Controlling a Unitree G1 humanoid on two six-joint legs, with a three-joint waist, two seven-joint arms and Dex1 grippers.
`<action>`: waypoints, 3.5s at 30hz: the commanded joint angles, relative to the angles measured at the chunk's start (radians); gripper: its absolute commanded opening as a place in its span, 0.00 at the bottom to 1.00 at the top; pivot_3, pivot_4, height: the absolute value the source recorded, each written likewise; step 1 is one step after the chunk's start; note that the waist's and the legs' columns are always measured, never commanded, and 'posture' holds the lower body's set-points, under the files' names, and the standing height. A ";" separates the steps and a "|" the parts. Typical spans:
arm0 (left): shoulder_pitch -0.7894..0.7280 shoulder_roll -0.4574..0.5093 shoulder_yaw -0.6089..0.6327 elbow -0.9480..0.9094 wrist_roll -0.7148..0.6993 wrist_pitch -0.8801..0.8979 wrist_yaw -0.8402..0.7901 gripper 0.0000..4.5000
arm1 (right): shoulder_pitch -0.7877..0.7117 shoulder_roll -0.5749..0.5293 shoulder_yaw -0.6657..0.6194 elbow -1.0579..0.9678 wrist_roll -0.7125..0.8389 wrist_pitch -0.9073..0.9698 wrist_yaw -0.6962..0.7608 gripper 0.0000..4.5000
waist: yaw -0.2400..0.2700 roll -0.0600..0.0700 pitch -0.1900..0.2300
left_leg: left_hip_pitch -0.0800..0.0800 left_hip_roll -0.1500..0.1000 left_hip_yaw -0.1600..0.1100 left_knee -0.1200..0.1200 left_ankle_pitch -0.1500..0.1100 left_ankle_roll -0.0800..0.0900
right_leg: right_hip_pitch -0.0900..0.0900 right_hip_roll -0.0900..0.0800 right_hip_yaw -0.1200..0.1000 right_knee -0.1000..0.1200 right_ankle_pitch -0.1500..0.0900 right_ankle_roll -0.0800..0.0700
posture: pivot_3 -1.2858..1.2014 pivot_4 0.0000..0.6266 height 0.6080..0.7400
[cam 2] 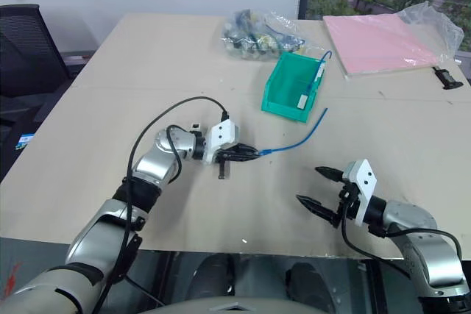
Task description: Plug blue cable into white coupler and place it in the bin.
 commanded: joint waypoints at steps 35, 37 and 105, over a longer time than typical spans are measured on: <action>0.271 -0.114 0.238 -0.674 -0.678 0.844 0.264 0.70 | -0.174 0.192 -0.081 -0.071 0.668 0.289 -0.311 0.00 | -0.005 0.000 0.000 | -0.006 0.000 -0.007 0.001 0.000 0.000 | -0.001 0.000 -0.004 -0.003 0.000 0.000 | 0.52 0.24 0.83; 0.359 -0.054 0.200 -0.807 -0.565 0.728 0.297 0.80 | -0.170 0.194 -0.091 -0.061 0.639 0.265 -0.314 0.00 | -0.006 0.000 0.000 | -0.008 0.000 -0.008 0.001 0.000 0.000 | -0.002 0.000 -0.005 -0.004 0.000 0.000 | 0.52 0.24 0.83; -0.066 -0.138 -0.073 0.443 0.057 -0.529 -0.299 0.11 | -0.398 -0.016 0.200 0.270 -0.117 -0.289 0.252 0.00 | 0.021 0.003 -0.004 | -0.015 -0.001 -0.011 0.005 0.000 0.000 | -0.005 0.000 -0.012 -0.004 0.001 0.002 | 0.52 0.24 0.83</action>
